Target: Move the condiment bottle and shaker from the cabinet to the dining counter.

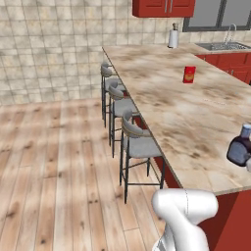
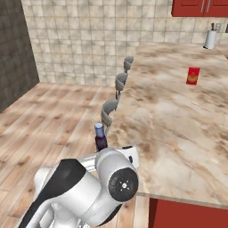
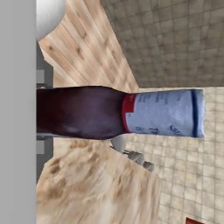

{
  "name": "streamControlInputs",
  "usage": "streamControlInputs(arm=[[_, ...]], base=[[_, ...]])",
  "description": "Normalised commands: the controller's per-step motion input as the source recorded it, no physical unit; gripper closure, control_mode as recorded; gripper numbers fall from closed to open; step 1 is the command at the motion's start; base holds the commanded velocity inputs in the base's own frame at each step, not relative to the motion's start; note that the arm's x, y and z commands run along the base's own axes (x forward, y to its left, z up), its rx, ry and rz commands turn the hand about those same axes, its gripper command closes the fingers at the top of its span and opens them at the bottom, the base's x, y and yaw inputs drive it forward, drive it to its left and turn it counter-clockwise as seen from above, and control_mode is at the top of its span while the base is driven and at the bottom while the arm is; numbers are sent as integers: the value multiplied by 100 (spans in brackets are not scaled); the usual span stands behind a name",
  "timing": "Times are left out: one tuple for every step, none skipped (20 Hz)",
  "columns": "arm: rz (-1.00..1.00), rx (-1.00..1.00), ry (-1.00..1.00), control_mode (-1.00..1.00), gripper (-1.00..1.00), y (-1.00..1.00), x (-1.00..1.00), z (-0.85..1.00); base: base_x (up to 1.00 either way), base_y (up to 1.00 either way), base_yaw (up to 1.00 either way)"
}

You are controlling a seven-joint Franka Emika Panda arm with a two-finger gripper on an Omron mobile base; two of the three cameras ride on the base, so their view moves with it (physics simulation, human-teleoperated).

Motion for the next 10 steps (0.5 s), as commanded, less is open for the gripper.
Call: streamControlInputs(arm=[[0,-1,-14,-100,100,0,0,-66],[0,-1,-15,-100,100,0,0,-67],[0,-2,-16,-100,100,0,0,-69],[0,-3,-17,-100,100,0,0,-69],[0,-3,-17,-100,100,0,0,-66],[0,-2,-17,-100,100,0,0,-62],[0,0,-15,-100,100,0,4,-52],[0,0,-12,-100,100,0,8,-44],[0,0,-8,-100,100,0,9,-37],[0,0,-5,-100,100,0,10,-34]], base=[[0,0,0],[0,0,0],[0,0,0],[0,0,0],[0,0,0],[0,0,0],[0,0,0],[0,0,0],[0,0,0],[0,0,0]])
